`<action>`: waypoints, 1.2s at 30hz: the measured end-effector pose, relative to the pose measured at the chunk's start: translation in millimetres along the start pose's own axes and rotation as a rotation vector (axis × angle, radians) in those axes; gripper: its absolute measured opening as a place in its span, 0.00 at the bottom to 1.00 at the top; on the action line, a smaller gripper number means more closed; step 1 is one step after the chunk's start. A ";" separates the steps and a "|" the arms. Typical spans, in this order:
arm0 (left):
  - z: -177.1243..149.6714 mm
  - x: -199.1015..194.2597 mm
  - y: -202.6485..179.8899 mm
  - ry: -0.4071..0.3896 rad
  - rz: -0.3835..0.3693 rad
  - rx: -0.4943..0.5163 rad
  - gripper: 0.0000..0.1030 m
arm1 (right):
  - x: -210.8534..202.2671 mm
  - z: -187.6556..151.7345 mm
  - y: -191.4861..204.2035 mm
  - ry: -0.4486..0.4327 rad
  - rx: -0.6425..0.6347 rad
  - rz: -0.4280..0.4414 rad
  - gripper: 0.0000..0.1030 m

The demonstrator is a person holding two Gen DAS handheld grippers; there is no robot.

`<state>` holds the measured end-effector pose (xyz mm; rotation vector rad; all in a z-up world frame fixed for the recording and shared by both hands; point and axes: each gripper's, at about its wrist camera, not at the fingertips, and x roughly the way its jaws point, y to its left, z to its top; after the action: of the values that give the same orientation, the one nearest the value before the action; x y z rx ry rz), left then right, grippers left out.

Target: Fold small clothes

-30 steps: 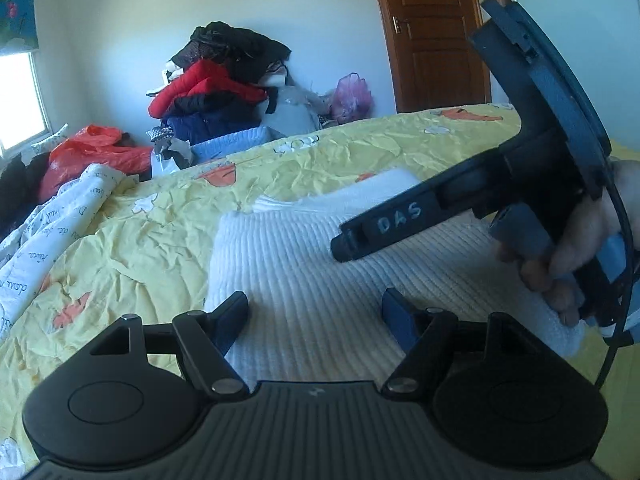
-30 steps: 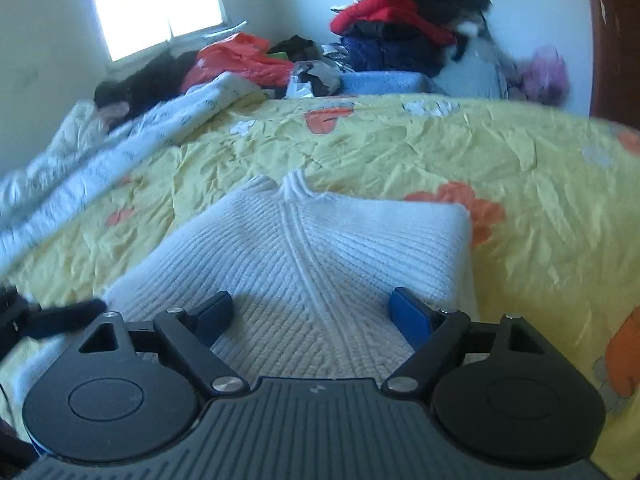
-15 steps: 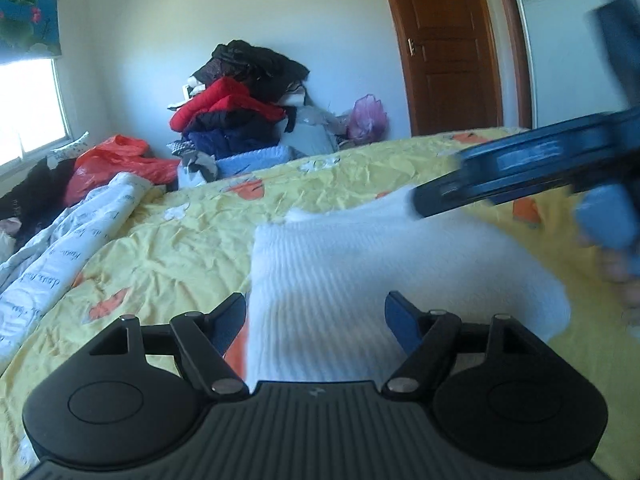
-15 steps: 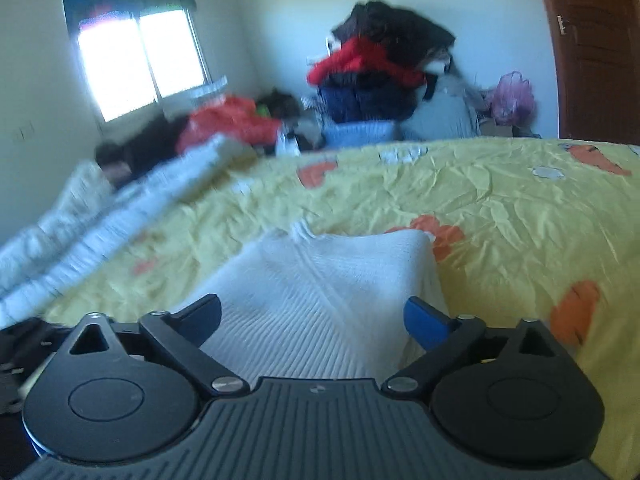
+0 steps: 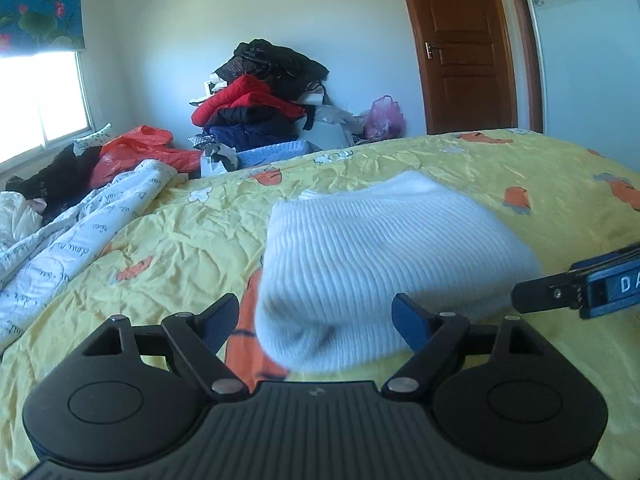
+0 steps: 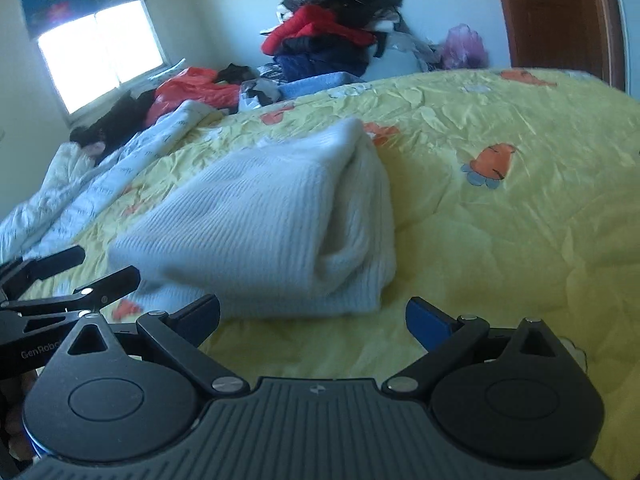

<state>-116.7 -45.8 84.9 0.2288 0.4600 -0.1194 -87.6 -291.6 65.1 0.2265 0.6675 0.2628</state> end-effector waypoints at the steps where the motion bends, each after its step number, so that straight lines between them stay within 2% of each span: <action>1: -4.4 -2.1 -0.6 0.000 0.002 0.000 0.81 | -2.1 -4.6 5.3 0.002 -0.022 -0.002 0.99; 5: -18.9 2.7 -1.1 0.016 0.043 0.010 0.81 | -5.9 -17.5 25.4 0.018 -0.108 -0.017 0.99; 7: -21.7 5.9 1.5 0.030 0.098 0.017 0.81 | -9.6 -21.2 35.0 0.028 -0.160 -0.038 0.99; 9: -21.0 3.7 7.9 0.052 0.123 -0.018 0.81 | -14.3 -22.3 40.4 0.037 -0.187 -0.055 0.99; 11: -20.0 -3.7 19.0 0.056 0.087 -0.093 0.82 | -21.1 -23.6 42.8 0.034 -0.192 -0.056 0.99; 13: -21.2 -5.5 22.6 0.040 0.064 -0.125 0.92 | -21.8 -23.2 41.6 0.024 -0.190 -0.048 1.00; 14: -22.8 -2.9 22.1 0.043 0.065 -0.127 0.94 | -18.4 -22.5 40.9 0.026 -0.187 -0.056 1.00; 20: -32.0 42.2 17.2 0.164 0.044 -0.145 0.94 | 28.1 -22.4 29.4 0.082 -0.115 -0.114 0.99; 24: -37.7 60.4 20.6 0.214 0.016 -0.167 0.95 | 44.6 -27.0 38.7 0.032 -0.204 -0.190 0.99; 27: -43.7 64.0 29.1 0.221 -0.018 -0.215 0.99 | 50.1 -28.8 40.0 0.022 -0.208 -0.213 0.99; 36: -44.1 63.6 25.4 0.224 -0.017 -0.206 1.00 | 64.1 -20.5 39.9 0.007 -0.146 -0.287 1.00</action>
<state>-74.6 -14.4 22.5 0.0354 0.6930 -0.0626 -59.0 -231.6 23.9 -0.0111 0.6757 0.0369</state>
